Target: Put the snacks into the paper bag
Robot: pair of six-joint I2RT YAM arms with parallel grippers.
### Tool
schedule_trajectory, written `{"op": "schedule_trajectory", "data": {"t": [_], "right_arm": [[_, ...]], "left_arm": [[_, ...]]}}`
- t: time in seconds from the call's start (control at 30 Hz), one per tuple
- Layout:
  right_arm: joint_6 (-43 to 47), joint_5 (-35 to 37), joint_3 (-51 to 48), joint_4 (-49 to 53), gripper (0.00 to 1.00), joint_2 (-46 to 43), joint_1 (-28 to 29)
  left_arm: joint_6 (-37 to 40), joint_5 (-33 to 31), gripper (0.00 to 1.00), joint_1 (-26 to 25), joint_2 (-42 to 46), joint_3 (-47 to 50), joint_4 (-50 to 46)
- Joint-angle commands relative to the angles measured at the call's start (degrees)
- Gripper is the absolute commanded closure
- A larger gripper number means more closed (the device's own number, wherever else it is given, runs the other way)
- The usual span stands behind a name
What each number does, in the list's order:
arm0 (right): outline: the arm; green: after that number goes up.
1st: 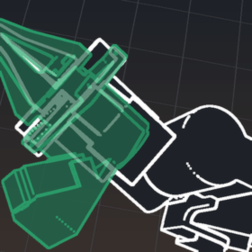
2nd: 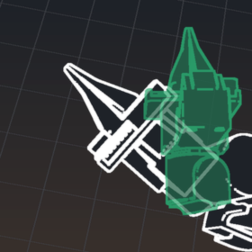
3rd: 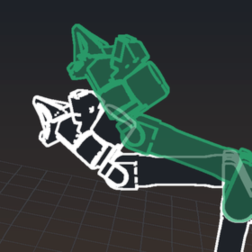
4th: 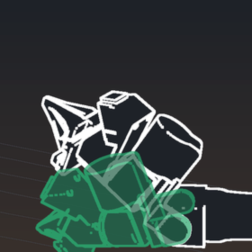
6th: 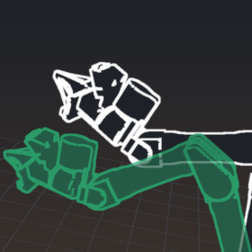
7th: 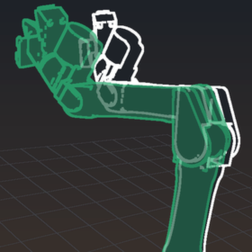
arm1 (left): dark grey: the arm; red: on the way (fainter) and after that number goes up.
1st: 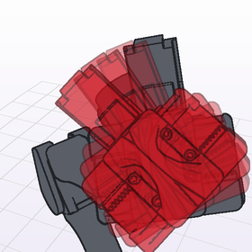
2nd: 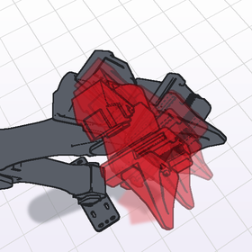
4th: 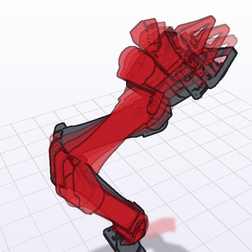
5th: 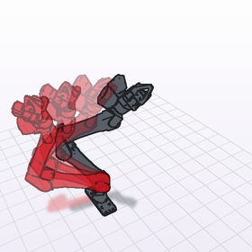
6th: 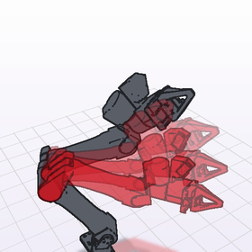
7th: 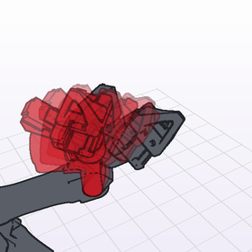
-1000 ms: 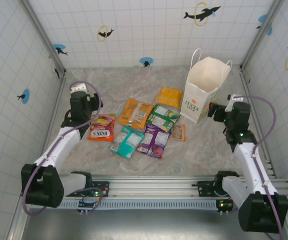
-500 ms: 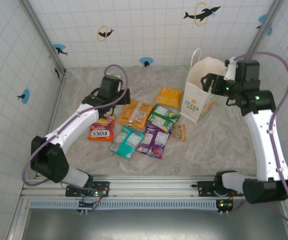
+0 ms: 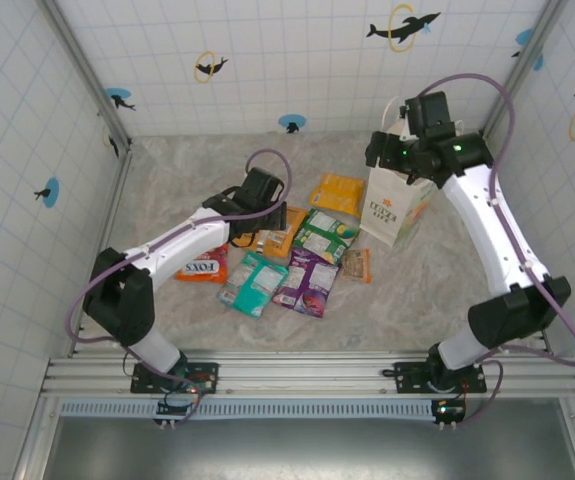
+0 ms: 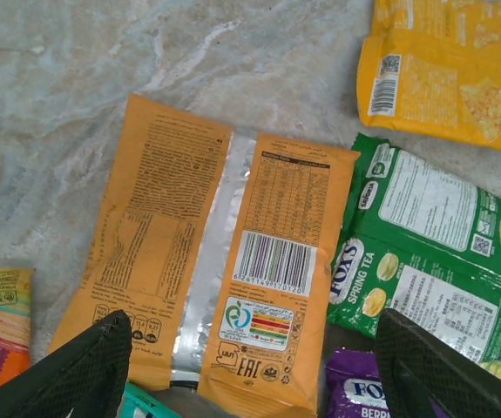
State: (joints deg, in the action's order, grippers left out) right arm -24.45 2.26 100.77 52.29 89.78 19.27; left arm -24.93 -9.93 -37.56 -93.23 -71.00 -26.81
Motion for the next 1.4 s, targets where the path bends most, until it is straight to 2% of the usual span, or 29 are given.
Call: {"op": "schedule_trajectory", "data": {"t": [0.0,0.43,0.7,0.87,0.97,1.37], "right_arm": [[-1.95,4.22,2.58,-3.27,0.11,2.46,0.48],[-2.73,5.35,8.14,-8.08,0.33,14.8,0.4],[-1.01,8.34,8.52,-7.18,0.6,17.19,0.34],[1.57,9.24,8.45,-5.29,0.89,15.03,0.34],[3.6,8.54,8.49,-2.27,1.0,13.54,0.16],[11.15,5.3,2.09,5.26,1.0,3.01,0.48]], "left_arm": [[-0.09,-1.66,0.25,0.02,-0.81,-1.94,-1.36],[2.1,-2.55,0.25,0.03,-2.56,-3.36,-2.15],[2.09,-1.74,0.24,0.03,-2.22,-3.61,-2.24],[2.23,-2.16,0.24,0.03,-1.8,-3.75,-2.81],[2.17,-2.72,0.24,0.03,-1.56,-3.57,-3.31],[0.22,-0.35,0.25,0.03,1.23,0.21,-3.0]]}}
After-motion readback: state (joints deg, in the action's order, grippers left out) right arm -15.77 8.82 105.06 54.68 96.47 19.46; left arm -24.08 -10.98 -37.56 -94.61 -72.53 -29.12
